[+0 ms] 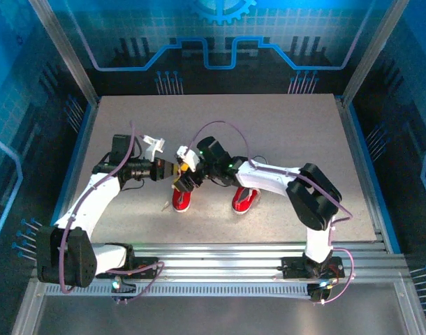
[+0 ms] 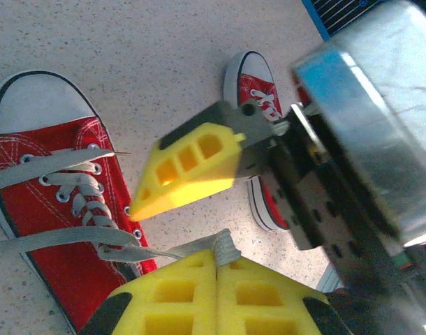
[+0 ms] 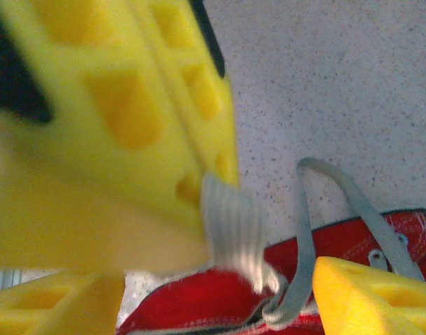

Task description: Tie the shoes

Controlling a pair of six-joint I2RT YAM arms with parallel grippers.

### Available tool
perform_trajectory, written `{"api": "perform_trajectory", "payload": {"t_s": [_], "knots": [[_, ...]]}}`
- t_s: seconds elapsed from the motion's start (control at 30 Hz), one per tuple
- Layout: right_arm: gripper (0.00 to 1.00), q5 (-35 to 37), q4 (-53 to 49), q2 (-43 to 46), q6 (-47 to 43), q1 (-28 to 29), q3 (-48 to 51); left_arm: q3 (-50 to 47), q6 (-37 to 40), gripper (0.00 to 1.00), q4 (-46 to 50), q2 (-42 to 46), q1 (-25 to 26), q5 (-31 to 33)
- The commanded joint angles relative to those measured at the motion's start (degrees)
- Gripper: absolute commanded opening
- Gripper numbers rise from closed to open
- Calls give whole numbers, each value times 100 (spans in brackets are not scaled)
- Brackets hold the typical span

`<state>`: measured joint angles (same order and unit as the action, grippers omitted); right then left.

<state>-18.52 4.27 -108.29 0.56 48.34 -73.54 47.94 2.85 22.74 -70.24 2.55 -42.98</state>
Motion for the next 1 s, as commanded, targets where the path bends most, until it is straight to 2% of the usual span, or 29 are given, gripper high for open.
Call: {"api": "perform_trajectory", "payload": {"t_s": [0.0, 0.13, 0.2, 0.23, 0.3, 0.37, 0.4, 0.5, 0.67, 0.83, 0.97], "knots": [[71, -79, 546, -165, 157, 85, -266, 191, -142, 0, 108, -15, -40, -282], [67, 77, 871, -209, 318, 82, -240, 172, -233, 0, 45, -60, -44, -311], [59, 62, 966, -228, 389, 81, -265, 134, -280, 0, -5, -69, -44, -273], [49, 51, 963, -236, 426, 88, -282, 120, -279, 0, -9, -69, -43, -238], [17, 37, 952, -228, 454, 81, -280, 120, -268, 0, 1, -31, -43, -149], [3, 12, 906, -195, 401, 76, -249, 132, -227, 1, 45, 57, -44, -5], [1, -17, 821, -180, 341, 67, -248, 132, -192, 12, 84, 132, -44, 120], [0, -55, 569, -145, 213, 37, -236, 178, -47, 37, 209, 354, -110, 523], [0, -131, 454, -44, 181, -42, -79, 424, -87, 51, 277, 394, -468, 1066], [0, -296, 298, -17, 143, -81, -11, 920, 60, 57, 586, -230, -571, 1948], [0, -326, 225, -9, 129, -91, 49, 1677, 370, 56, 1156, -1409, -486, 2654]]}}
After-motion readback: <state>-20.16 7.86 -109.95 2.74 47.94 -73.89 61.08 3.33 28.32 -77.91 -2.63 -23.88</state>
